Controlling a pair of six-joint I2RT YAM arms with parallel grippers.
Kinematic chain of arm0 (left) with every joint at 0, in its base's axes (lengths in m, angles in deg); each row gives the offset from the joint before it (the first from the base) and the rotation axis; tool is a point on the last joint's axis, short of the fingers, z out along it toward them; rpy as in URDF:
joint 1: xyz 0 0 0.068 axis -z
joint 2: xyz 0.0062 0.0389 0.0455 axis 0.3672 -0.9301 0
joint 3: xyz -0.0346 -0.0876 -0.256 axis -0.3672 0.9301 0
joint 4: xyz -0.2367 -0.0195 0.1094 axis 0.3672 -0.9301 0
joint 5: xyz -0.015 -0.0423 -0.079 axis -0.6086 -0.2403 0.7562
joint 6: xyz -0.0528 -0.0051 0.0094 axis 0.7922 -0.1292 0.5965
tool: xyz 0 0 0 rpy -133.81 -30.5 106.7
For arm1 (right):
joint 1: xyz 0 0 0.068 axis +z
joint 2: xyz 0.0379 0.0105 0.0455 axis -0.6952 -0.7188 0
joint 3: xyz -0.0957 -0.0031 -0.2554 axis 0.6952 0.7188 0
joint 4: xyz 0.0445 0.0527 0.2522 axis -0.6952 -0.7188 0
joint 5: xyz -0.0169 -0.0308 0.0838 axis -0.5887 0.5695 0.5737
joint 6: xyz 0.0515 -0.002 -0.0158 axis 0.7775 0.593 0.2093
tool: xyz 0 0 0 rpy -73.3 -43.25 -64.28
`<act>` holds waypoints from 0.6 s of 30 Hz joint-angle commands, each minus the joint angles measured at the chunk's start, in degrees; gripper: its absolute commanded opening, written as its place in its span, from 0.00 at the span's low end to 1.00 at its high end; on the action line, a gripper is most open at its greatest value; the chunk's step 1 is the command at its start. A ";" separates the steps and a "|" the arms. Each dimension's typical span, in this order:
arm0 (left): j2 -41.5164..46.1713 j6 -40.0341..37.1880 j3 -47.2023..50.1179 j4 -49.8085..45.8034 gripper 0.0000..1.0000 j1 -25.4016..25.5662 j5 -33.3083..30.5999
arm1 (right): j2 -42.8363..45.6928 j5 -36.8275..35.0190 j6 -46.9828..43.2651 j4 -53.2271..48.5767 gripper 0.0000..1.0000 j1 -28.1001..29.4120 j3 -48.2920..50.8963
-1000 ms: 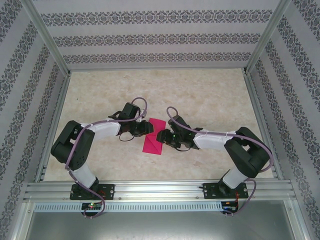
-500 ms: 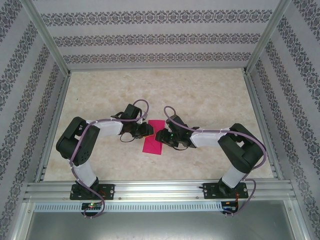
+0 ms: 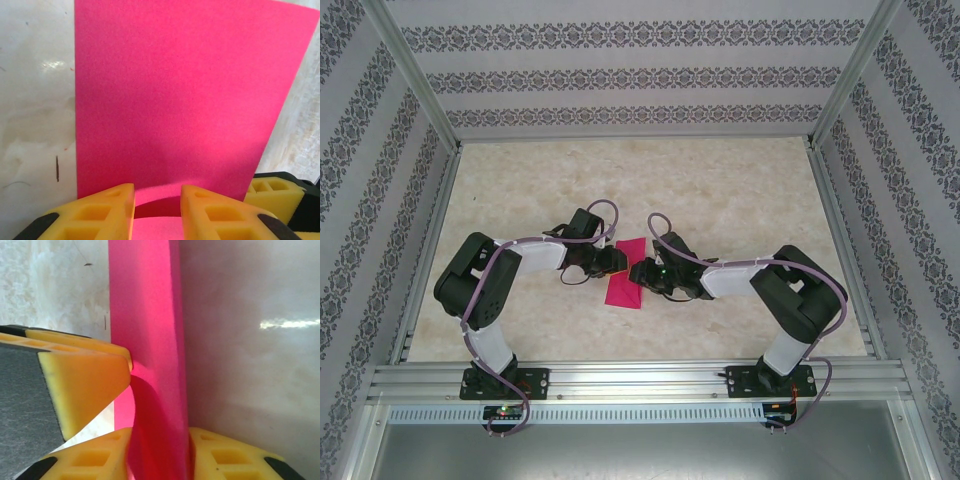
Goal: Fold a paper plane with a square sheet of paper (pick it up from the middle)
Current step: Turn over the paper at the bottom-center of the table.
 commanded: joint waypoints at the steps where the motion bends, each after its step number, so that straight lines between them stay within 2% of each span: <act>1: -0.56 -0.83 -1.25 -0.65 0.32 0.43 -0.57 | -1.65 2.19 -2.13 4.05 0.31 -0.80 0.42; 3: -0.17 -0.72 -1.33 -0.83 0.32 0.45 -0.55 | -2.13 2.19 -2.34 4.22 0.31 -0.79 0.26; 11: 4.41 -0.90 -1.28 -3.44 0.33 0.43 -3.23 | -0.67 2.55 -3.74 3.22 0.18 -1.19 0.35; 18: 11.55 -0.51 -0.99 -6.42 0.35 0.47 -7.21 | 4.92 1.18 -7.74 -5.72 0.08 -1.63 -1.36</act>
